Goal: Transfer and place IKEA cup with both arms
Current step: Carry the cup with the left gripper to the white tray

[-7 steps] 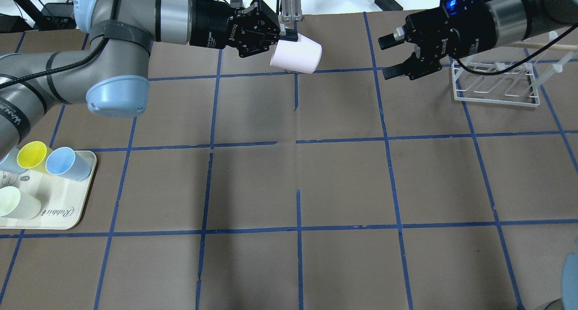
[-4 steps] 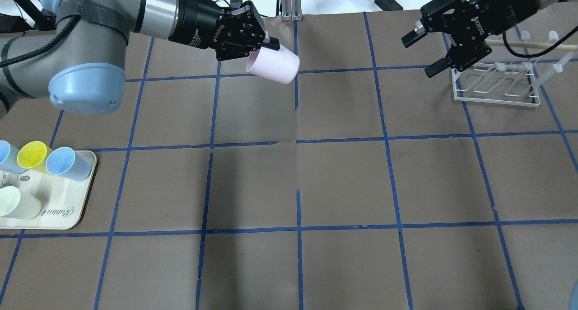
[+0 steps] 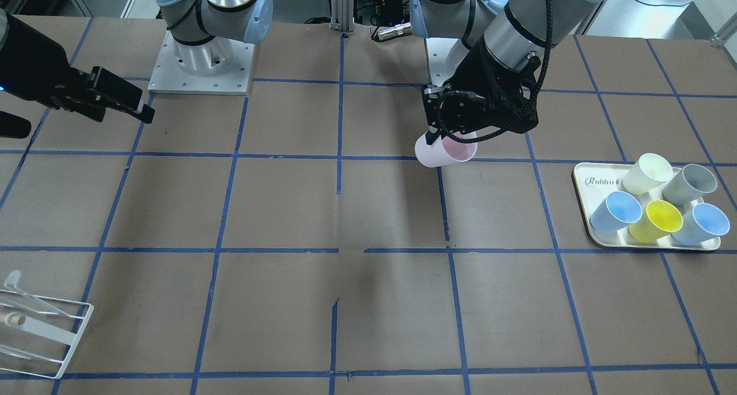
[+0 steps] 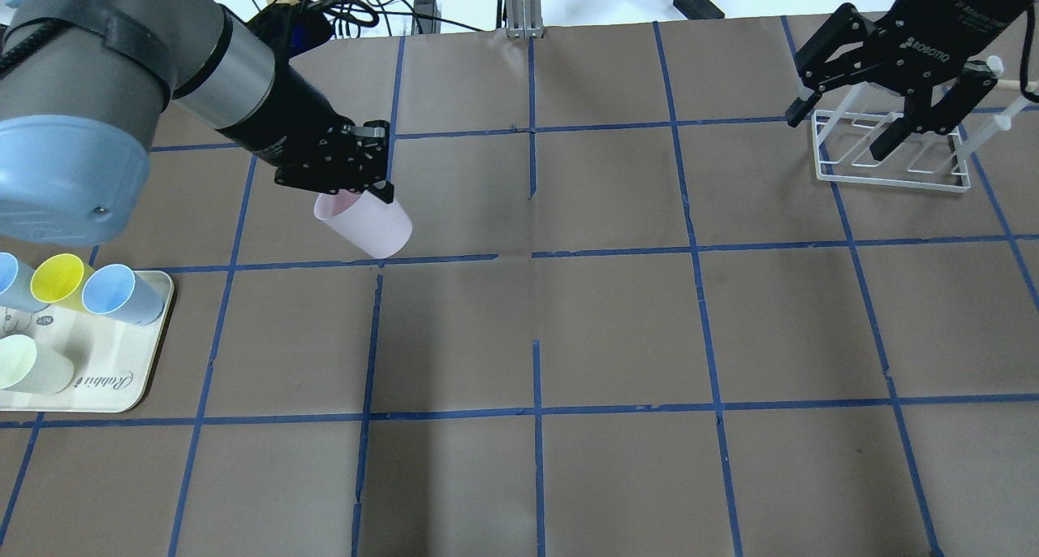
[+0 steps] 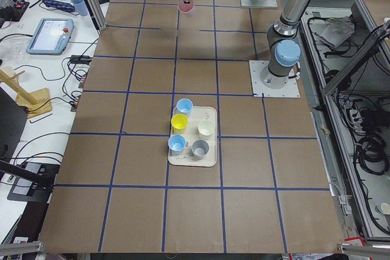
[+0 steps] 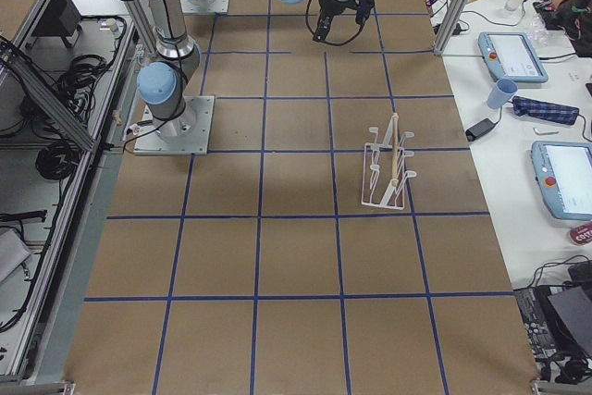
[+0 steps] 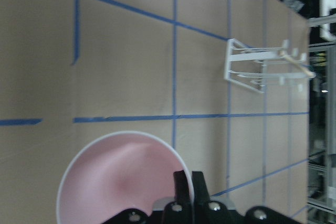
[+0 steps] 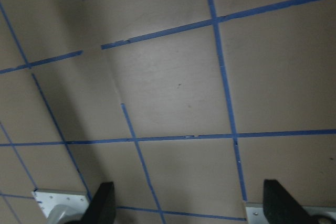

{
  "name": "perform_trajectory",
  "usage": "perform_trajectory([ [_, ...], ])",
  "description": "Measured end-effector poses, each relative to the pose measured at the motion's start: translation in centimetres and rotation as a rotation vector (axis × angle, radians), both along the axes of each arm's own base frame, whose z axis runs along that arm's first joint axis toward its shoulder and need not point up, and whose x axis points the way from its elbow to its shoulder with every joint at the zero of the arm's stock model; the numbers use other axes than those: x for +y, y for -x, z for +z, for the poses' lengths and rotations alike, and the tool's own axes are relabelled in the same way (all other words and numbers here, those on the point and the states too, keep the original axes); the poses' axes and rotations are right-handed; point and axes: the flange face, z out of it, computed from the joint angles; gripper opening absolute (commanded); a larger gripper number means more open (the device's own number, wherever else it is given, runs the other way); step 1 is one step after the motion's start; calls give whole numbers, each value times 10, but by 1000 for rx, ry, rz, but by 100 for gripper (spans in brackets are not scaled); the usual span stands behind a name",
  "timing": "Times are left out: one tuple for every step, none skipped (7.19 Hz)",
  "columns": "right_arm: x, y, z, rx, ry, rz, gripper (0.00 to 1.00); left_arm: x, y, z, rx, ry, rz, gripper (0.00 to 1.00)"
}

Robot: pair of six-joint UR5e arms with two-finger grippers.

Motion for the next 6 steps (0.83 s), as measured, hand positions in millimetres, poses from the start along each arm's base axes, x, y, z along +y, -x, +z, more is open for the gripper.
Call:
perform_trajectory([
  [11,-11,9,92,8,-26,100,9,-14,-7,-131,-18,-49,0],
  [21,-31,14,192,18,-23,100,19,-32,-17,-242,-45,-62,0],
  [29,-55,14,262,39,0,100,24,-58,-27,-346,-72,-42,0],
  [38,-72,8,296,63,8,100,26,-89,-35,-418,-96,-5,0],
  [50,-82,-5,309,98,4,100,26,-122,-43,-454,-111,15,0],
  [61,-87,-19,313,149,4,100,26,-157,-54,-468,-108,2,0],
])
